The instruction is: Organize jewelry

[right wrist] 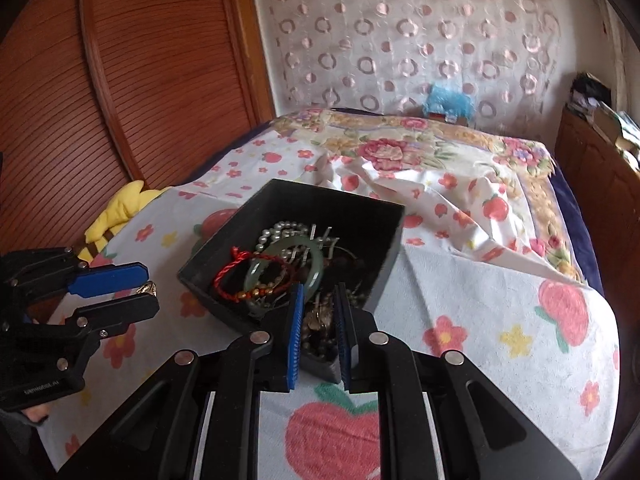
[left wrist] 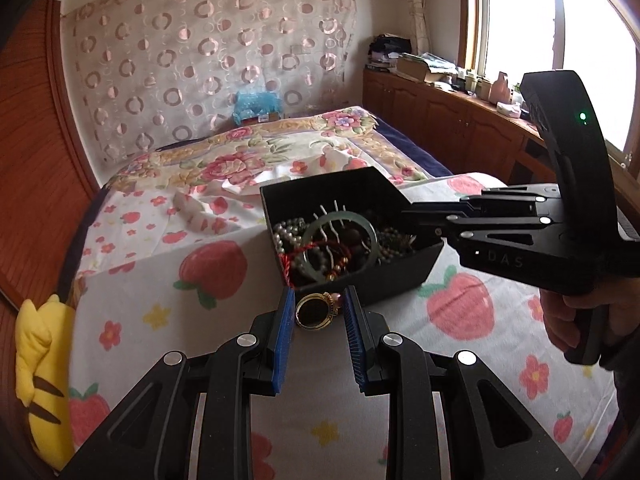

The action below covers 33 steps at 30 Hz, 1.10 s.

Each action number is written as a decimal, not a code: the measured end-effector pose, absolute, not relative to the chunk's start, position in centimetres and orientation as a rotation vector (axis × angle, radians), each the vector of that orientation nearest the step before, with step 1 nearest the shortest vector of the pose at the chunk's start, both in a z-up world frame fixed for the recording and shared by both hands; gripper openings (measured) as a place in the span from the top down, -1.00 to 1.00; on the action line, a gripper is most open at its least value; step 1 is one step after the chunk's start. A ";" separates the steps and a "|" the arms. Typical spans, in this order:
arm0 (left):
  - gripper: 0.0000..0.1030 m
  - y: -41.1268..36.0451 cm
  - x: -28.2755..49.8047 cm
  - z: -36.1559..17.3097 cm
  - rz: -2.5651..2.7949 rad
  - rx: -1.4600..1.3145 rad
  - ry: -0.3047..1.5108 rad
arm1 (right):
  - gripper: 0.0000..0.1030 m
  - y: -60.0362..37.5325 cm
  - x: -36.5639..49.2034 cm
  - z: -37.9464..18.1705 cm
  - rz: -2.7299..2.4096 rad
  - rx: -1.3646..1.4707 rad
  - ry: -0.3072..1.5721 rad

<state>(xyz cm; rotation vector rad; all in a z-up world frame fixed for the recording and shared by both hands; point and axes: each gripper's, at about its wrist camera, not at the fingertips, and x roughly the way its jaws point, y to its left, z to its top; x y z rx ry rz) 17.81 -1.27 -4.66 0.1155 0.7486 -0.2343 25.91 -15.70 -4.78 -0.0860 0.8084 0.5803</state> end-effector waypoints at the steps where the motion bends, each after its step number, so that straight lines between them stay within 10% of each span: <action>1: 0.54 -1.3 18.1 -4.5 -0.234 0.111 0.746 | 0.58 -15.7 26.0 -4.8 0.579 -0.078 0.809; 19: 0.52 -3.2 22.8 -4.7 -0.192 0.090 0.751 | 0.36 -20.6 24.0 -2.5 0.493 -0.016 0.740; 33: -0.73 -2.4 20.9 -4.2 -0.105 0.097 0.708 | 0.13 -20.7 20.9 -2.4 0.442 -0.024 0.711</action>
